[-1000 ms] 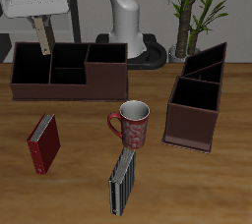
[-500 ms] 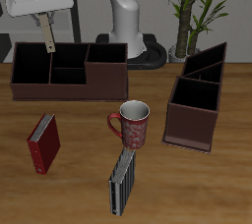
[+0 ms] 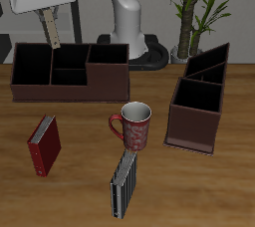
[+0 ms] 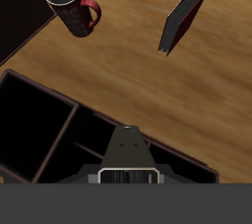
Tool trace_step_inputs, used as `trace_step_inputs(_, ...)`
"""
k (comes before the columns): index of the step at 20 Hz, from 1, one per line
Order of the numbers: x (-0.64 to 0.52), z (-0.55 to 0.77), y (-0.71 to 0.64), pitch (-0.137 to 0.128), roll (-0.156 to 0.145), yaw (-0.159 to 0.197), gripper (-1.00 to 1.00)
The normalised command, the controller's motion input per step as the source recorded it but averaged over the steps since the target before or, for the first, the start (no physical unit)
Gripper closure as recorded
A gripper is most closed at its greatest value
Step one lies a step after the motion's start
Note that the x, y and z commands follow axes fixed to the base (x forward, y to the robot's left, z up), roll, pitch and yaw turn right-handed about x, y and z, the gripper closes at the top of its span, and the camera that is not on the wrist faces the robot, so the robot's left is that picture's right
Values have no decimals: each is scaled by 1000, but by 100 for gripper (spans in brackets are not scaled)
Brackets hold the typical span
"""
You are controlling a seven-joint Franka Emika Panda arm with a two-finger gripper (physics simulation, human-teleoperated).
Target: Place the yellow book into the back desk caddy's back compartment
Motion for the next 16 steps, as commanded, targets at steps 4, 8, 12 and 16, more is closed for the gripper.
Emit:
trace_step_inputs(4,-328,95,74,6,-38,238,100)
trace_step_inputs(8,-262,137,101,7,-9,92,100)
trace_step_inputs(12,-234,136,75,-17,6,172,100)
trace_step_inputs(16,-76,221,-43,-45,-50,151,100)
